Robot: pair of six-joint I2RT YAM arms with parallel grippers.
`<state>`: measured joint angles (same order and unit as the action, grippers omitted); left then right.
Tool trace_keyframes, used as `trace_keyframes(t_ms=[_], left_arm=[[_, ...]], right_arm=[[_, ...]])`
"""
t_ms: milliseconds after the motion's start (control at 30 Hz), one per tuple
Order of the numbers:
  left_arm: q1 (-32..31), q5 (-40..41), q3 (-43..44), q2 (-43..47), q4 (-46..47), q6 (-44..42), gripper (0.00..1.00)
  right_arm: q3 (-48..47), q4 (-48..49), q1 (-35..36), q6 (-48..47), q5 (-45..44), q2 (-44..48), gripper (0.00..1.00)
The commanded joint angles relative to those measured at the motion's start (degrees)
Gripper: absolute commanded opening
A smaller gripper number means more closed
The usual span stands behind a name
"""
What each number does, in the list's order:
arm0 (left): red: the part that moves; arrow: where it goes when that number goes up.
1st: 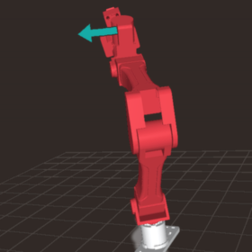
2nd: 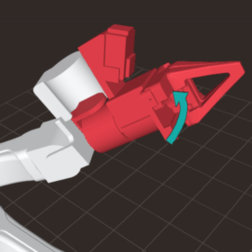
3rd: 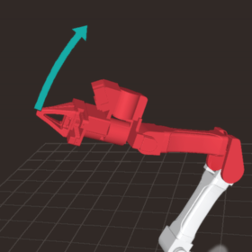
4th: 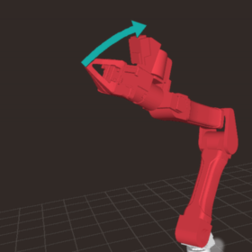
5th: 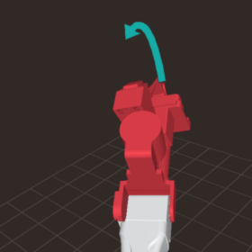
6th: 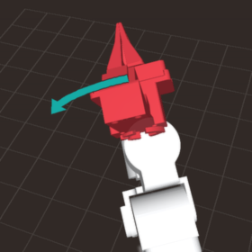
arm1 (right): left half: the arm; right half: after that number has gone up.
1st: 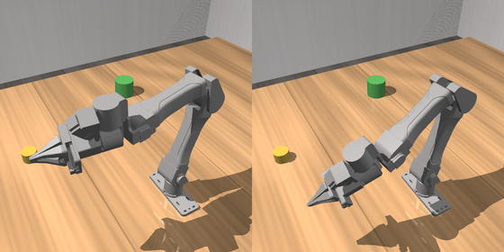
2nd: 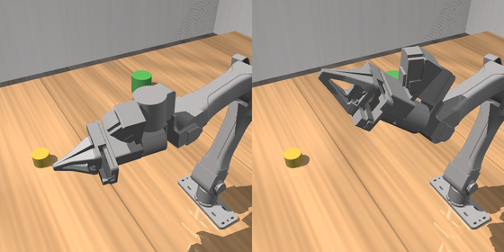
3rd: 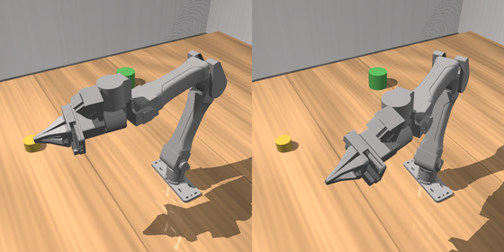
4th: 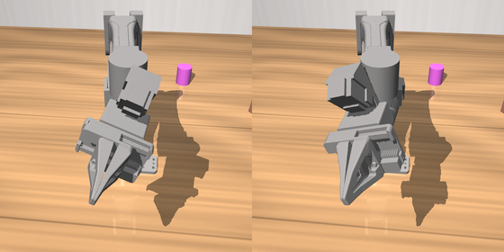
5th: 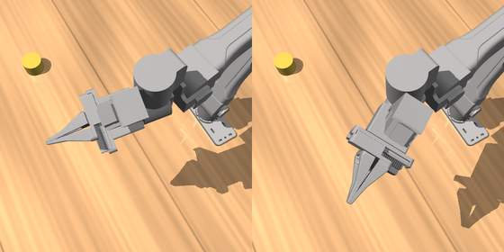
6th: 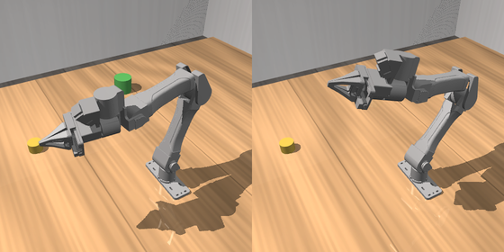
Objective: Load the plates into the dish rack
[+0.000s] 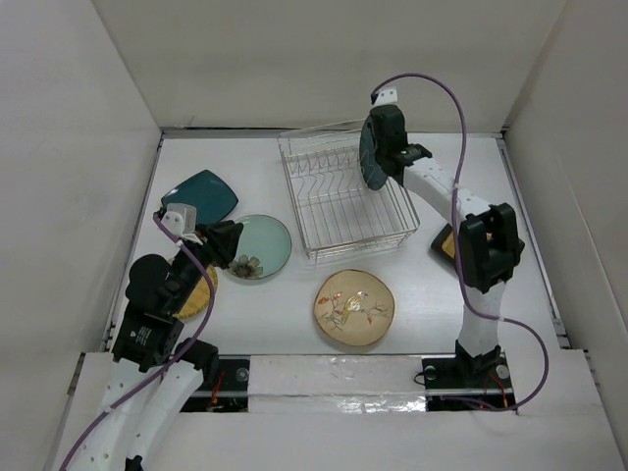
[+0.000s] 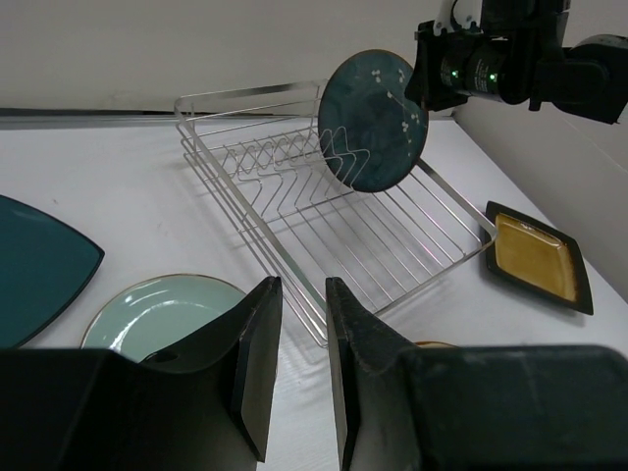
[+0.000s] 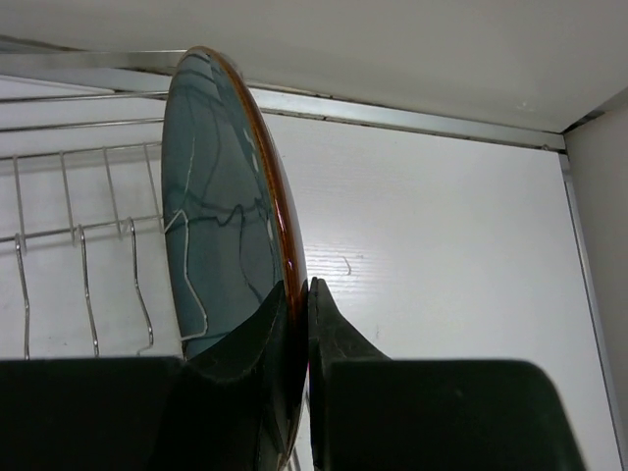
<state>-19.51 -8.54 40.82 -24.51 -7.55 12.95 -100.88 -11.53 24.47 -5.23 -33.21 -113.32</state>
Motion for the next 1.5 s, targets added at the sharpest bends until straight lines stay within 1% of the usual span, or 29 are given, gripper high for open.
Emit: trace_keyframes(t_ms=[0,33,67,100,167,200,300,400,467,500,533,567,600,633,667,733,767,833,867,900,967,1000,1033,1067,1100,1167,1267,1333,1467], left_arm=[[-0.3,0.3,-0.2,0.7,2.4,-0.1,0.22],[-0.3,0.3,-0.2,0.7,2.5,-0.1,0.22],[-0.3,0.3,-0.2,0.6,2.5,-0.1,0.22],[-0.3,0.3,-0.2,0.5,2.4,-0.1,0.22],[-0.3,0.3,-0.2,0.5,2.5,-0.1,0.22],[-0.3,0.3,-0.2,0.7,2.5,-0.2,0.22],[-0.3,0.4,-0.4,0.8,2.5,-0.1,0.22],[-0.3,0.5,-0.4,0.9,2.5,0.0,0.22],[-0.3,0.9,-0.3,1.0,2.4,0.0,0.22],[-0.3,1.0,-0.4,1.3,2.4,0.1,0.22],[-0.3,1.2,-0.3,1.4,2.4,0.1,0.22],[-0.3,1.3,-0.3,1.5,2.2,0.1,0.22],[-0.3,1.4,-0.4,1.7,2.2,0.1,0.22],[-0.3,1.5,-0.3,1.7,2.1,0.1,0.22],[-0.3,1.7,-0.4,1.8,2.0,0.1,0.21],[-0.3,1.8,-0.4,1.9,2.0,0.2,0.18],[-0.3,1.7,-0.4,2.0,2.0,0.2,0.14],[-0.3,1.7,-0.3,2.1,2.2,0.3,0.09],[-0.3,1.8,-0.3,2.2,2.2,0.3,0.05],[-0.3,1.9,-0.2,2.3,2.1,0.3,0.04],[-0.3,2.2,-0.2,2.4,1.9,0.2,0.04],[-0.3,2.4,-0.2,2.5,1.8,0.3,0.06],[-0.3,2.4,-0.3,2.5,1.8,0.4,0.09],[-0.3,2.5,-0.3,2.5,1.9,0.4,0.15],[-0.3,2.5,-0.3,2.5,1.8,0.4,0.17],[-0.3,2.6,-0.4,2.7,1.8,0.4,0.21],[-0.3,2.8,-0.4,2.8,1.8,0.4,0.23],[-0.3,2.8,-0.5,2.8,1.8,0.3,0.23],[-0.3,3.1,-0.5,2.2,1.8,0.3,0.23]], right_arm=[[-3.1,9.2,1.1,0.6,-2.6,0.7,0.00],[-3.3,9.1,1.1,0.6,-2.7,0.6,0.01],[-3.4,8.9,1.1,0.8,-3.0,0.6,0.06],[-3.4,8.6,1.1,1.0,-2.8,0.7,0.19],[-3.9,7.6,1.1,2.1,-2.1,1.2,0.36],[-4.1,6.4,1.1,2.6,-1.3,1.9,0.50],[-3.7,4.0,1.1,5.1,1.2,5.1,0.67],[0.2,2.2,0.6,9.4,4.2,9.4,0.76],[5.1,2.2,0.6,13.5,6.6,16.2,0.76],[12.0,3.3,0.6,15.5,10.0,18.9,0.70],[16.5,4.6,0.6,17.4,12.5,25.1,0.59],[21.5,6.2,0.6,21.5,15.3,28.7,0.43],[26.8,8.4,0.6,23.5,18.6,32.2,0.08],[37.0,12.3,0.6,25.2,24.7,35.6,0.00],[41.4,13.6,0.6,27.7,27.0,41.6,0.00],[52.1,12.8,0.6,29.7,31.7,47.1,0.00],[55.0,11.9,0.6,31.4,32.8,51.9,0.00],[59.5,6.7,1.2,32.9,37.6,56.0,0.00],[63.2,5.3,1.2,34.7,38.3,57.8,0.04],[64.9,2.3,1.2,35.6,38.6,61.4,0.32],[67.6,-1.4,1.2,37.0,38.7,63.8,0.56],[69.3,-4.3,0.7,37.5,38.7,65.1,0.72],[70.2,-5.4,0.7,37.5,40.2,65.4,0.76],[72.1,-5.7,0.1,37.5,41.7,65.3,0.78],[73.2,-4.8,0.1,37.8,45.9,65.1,0.78],[74.9,-3.1,0.8,39.7,49.2,62.8,0.78],[77.9,1.1,1.4,41.1,51.0,59.6,0.78],[78.2,3.6,2.0,41.4,52.8,57.7,0.75],[79.1,6.5,2.0,41.4,52.5,52.1,0.72]])
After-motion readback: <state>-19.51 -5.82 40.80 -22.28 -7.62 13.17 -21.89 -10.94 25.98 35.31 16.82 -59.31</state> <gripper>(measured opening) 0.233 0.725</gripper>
